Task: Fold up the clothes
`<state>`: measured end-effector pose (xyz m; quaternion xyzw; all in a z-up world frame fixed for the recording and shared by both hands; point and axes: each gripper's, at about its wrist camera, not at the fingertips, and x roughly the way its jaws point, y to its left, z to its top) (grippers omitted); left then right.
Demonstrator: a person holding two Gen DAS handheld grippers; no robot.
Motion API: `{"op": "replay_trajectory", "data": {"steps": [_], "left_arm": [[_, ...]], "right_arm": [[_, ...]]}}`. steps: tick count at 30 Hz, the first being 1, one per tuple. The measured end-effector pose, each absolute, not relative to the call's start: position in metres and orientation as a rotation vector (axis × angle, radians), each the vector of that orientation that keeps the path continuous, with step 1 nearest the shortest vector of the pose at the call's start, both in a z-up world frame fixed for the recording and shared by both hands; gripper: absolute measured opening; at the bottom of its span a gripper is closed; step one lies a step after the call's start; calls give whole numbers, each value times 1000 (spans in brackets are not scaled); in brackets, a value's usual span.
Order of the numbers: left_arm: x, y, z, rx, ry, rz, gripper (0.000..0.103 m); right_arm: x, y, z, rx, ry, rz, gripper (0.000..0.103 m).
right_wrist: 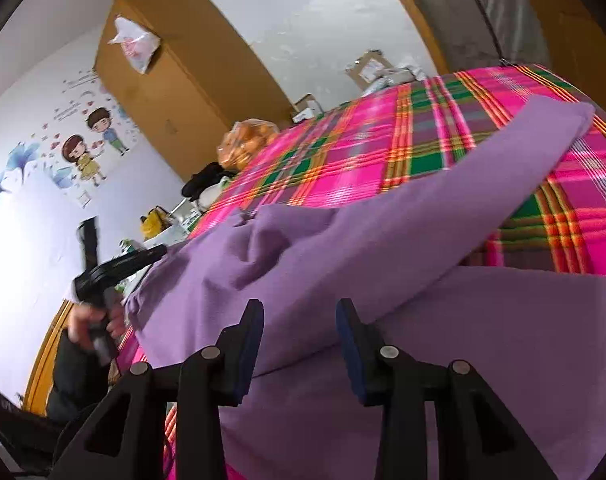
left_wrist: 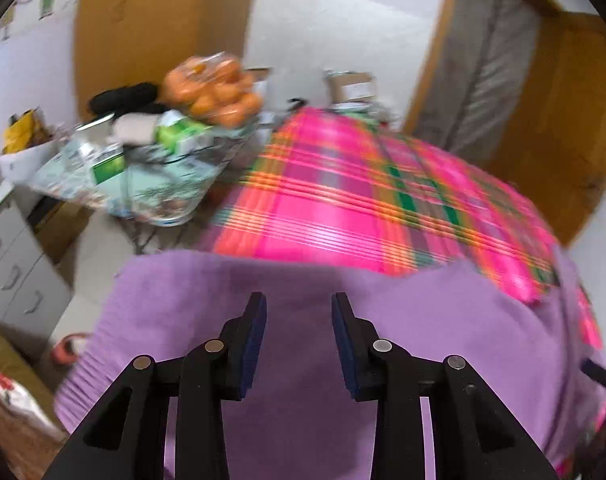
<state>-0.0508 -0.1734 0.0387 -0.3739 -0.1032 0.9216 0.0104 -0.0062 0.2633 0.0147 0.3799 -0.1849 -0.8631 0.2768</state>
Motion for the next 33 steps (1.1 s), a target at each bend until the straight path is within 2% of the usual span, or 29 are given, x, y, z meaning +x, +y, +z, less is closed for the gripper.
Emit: {"op": "replay_trajectory", "data": {"steps": [7,17,26,29,33], "left_arm": [[-19,-144,14,-1180,-268,2798,35],[62,-182,11,-1147,-269,2853,35],[69,-162,19,-1086,-237,2889,35],[75,-194,22,-1068,-387,3005,35],[80,-252,19,-1098,-703,3117,35]], "right_arm": [[-1,269,15,1027,-511,-2330,38],[2,272,14,1015,-521,-2319,38],[24,237,20,1002,-392,-2218,38],[34,223,16,1026,-354,-2164,38],[40,209,10,1045,-331,-2114,38]]}}
